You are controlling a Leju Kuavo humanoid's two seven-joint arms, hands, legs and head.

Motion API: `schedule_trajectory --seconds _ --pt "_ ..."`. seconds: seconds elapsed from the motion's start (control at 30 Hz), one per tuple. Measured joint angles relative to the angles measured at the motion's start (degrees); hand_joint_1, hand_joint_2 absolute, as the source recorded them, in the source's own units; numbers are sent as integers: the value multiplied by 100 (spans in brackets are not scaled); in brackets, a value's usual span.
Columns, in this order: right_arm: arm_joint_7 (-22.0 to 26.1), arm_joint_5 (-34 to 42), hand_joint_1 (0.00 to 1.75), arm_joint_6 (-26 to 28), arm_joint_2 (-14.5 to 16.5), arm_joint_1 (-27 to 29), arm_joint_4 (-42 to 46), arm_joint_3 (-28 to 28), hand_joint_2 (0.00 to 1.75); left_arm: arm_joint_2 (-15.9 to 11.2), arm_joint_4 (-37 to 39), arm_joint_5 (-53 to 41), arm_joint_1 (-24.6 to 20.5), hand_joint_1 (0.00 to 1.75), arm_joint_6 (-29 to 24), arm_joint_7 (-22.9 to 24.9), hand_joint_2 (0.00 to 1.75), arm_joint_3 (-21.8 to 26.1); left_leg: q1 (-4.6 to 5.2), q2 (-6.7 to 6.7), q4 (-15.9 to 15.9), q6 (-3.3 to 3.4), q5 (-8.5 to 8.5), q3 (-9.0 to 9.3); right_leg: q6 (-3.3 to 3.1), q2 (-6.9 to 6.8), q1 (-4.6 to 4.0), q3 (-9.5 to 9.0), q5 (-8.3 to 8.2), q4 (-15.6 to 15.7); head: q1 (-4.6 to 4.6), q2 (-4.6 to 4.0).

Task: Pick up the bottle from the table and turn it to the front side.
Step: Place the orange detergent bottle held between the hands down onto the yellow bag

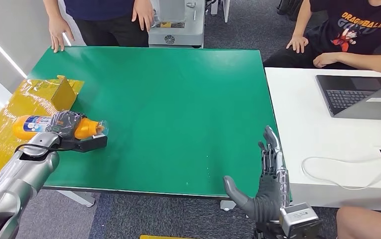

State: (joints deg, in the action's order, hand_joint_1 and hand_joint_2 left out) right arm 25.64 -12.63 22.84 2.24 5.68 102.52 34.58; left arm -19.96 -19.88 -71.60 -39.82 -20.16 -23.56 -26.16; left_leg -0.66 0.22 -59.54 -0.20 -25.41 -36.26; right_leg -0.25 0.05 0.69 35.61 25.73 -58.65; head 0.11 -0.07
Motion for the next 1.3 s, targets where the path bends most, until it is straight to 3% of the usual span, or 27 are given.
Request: schedule_trajectory --seconds 0.87,1.3 --pt "16 0 0 153 -49 -38 16 13 175 5 144 -2 76 175 25 485 175 114 0 -1 1 0 0 -1 0 -1 0 -2 0 -1 0 0" --pt "61 2 0 -31 -51 -50 -6 69 175 -275 144 116 464 175 -211 566 175 316 -1 -1 2 -1 -1 -1 -2 -1 -1 -1 2 -1 0 0"
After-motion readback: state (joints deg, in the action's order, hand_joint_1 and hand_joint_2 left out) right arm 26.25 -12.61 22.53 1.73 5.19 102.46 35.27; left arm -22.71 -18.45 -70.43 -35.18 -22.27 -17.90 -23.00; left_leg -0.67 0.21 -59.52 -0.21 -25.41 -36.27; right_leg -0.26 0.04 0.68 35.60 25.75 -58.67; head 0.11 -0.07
